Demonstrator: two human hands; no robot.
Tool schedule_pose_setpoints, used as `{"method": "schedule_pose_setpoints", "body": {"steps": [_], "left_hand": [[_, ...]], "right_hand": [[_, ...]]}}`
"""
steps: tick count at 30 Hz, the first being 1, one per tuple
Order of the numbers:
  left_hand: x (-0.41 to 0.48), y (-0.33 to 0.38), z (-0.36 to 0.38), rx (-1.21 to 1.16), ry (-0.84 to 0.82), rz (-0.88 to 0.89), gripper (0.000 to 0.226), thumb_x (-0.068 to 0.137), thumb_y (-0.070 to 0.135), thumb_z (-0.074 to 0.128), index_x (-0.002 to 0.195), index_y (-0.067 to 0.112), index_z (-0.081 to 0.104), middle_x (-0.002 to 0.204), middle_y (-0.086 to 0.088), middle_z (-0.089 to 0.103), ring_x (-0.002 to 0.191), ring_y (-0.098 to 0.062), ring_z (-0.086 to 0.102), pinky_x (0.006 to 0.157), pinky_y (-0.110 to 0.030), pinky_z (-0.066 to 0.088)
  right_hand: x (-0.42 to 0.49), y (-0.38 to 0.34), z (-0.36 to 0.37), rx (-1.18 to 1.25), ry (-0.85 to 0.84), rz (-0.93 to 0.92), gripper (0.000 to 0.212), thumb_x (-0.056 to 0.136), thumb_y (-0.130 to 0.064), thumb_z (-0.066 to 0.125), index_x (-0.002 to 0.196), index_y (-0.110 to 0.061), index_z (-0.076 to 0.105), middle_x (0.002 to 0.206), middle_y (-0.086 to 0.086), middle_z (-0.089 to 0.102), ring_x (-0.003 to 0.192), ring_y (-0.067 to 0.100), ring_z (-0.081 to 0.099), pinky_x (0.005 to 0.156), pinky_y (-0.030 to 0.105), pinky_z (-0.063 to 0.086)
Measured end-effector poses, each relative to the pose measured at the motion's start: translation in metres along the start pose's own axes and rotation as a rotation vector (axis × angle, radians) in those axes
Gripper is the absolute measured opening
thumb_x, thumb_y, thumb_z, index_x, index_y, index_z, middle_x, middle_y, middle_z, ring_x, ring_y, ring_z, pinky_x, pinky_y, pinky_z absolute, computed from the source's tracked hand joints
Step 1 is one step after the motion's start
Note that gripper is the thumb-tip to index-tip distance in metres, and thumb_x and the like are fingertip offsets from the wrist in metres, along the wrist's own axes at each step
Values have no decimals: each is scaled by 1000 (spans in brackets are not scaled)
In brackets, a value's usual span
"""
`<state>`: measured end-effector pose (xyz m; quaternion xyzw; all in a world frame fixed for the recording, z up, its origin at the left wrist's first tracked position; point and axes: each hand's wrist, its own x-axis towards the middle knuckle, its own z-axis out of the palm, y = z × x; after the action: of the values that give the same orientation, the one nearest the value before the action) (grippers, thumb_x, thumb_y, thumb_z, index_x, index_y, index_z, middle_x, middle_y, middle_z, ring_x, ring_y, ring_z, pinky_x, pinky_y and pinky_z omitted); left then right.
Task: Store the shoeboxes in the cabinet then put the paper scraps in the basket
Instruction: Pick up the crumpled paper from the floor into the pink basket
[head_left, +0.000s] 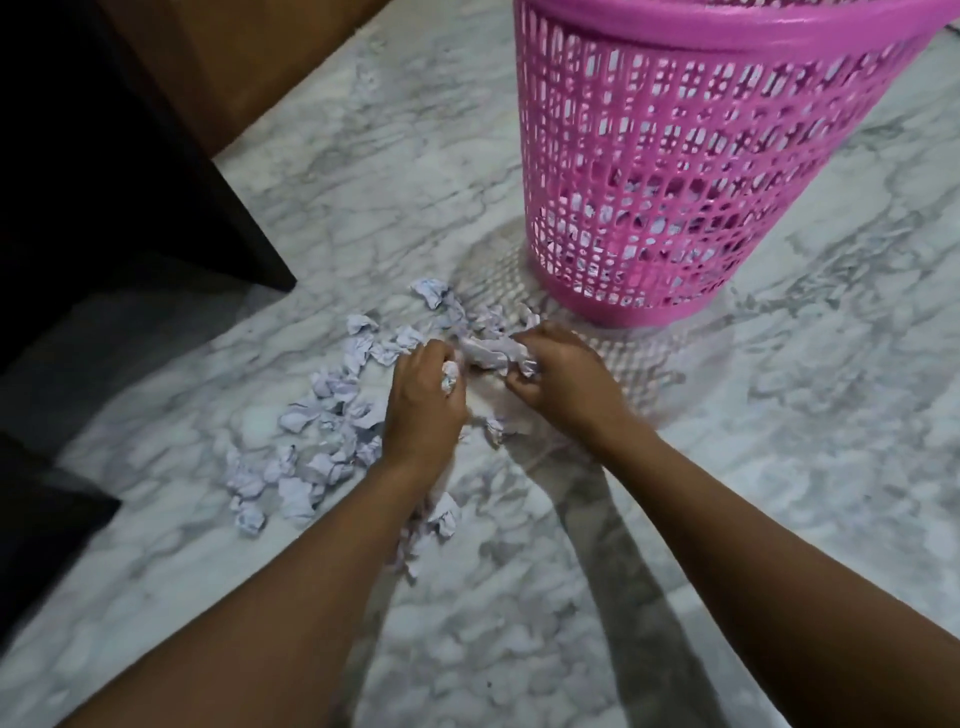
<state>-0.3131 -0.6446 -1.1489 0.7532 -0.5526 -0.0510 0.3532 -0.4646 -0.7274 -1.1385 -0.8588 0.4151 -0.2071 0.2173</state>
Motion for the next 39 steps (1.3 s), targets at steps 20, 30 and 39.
{"method": "schedule_pose_setpoints", "body": {"steps": [20,30,39], "left_hand": [[-27,-38,7,282,-301,-28,86,73,83,47,146,37,36,146,-11,42,136,-29,38,110,-45,36],[-27,-49,21,275,-152,118,34,74,32,62,102,15,67,112,-12,61,102,-32,57,81,-42,50],[-24,-47,23,290,-113,101,31,70,20,78,95,8,64,87,-11,57,75,-32,56,62,-37,49]], "right_hand": [[63,28,40,-174,-251,-237,74,88,-68,43,140,-16,49,152,11,42,140,32,41,115,50,32],[48,29,54,-134,-153,-263,36,83,-32,68,115,-16,69,117,6,67,108,28,60,92,36,46],[38,32,38,42,189,-71,34,71,-20,76,97,1,74,85,18,74,71,30,72,69,24,43]]}}
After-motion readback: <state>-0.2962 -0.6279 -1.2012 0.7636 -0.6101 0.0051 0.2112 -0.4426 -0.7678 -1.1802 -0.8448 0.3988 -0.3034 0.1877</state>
